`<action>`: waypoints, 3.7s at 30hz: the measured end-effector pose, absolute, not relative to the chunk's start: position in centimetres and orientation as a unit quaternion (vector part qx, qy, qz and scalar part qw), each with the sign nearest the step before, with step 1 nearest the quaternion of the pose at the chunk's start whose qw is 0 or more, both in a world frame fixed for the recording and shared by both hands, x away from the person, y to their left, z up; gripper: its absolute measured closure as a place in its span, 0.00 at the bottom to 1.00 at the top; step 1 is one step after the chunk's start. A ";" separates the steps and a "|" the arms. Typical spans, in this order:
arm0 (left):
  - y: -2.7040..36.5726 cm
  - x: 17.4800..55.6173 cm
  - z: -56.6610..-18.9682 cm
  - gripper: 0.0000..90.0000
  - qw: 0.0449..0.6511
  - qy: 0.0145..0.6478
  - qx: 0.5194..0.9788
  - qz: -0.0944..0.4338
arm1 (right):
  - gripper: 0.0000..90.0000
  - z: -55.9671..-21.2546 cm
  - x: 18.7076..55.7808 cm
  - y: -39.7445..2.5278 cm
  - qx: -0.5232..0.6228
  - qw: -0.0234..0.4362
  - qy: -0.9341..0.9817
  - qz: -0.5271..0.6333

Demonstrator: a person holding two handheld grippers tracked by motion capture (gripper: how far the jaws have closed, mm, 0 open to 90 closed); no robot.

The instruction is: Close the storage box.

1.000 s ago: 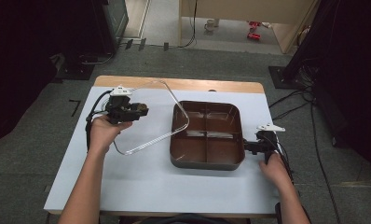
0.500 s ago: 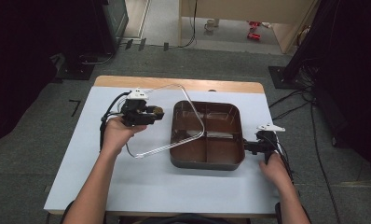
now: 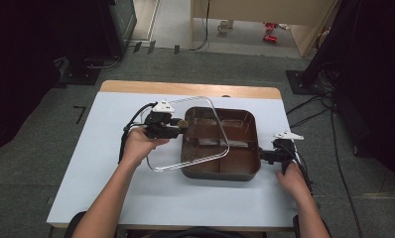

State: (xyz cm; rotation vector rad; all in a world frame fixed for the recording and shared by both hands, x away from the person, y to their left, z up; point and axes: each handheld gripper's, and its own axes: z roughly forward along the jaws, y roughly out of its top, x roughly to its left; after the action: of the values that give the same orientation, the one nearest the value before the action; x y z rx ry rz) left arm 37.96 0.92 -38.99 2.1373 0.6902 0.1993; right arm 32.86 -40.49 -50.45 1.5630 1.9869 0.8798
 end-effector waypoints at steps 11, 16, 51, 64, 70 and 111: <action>-2.1 37.8 -39.5 0.66 0.422 0.235 0.874 0.055 | 0.12 -50.4 32.9 -40.5 0.568 0.230 0.722 0.320; -3.7 37.9 -39.2 0.66 0.426 0.215 0.877 0.057 | 0.12 -50.4 32.9 -40.5 0.568 0.230 0.723 0.320; -10.2 40.1 -42.0 0.66 0.398 0.145 0.906 0.019 | 0.12 -50.4 32.8 -40.5 0.568 0.230 0.722 0.320; -10.0 40.5 -42.0 0.66 0.417 0.155 0.896 0.000 | 0.12 -50.5 32.9 -40.5 0.568 0.230 0.723 0.320; -10.3 40.4 -42.3 0.66 0.412 0.149 0.899 0.005 | 0.12 -50.5 32.9 -40.5 0.568 0.230 0.723 0.320; -7.2 40.8 -39.9 0.38 0.402 0.227 0.887 0.002 | 0.12 -50.4 32.8 -40.5 0.569 0.230 0.722 0.319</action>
State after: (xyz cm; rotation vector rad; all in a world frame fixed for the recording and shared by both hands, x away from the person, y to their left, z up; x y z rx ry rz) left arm 40.84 -7.15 -39.92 2.2412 0.5736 0.0046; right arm 32.84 -40.47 -50.44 1.5652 1.9874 0.8792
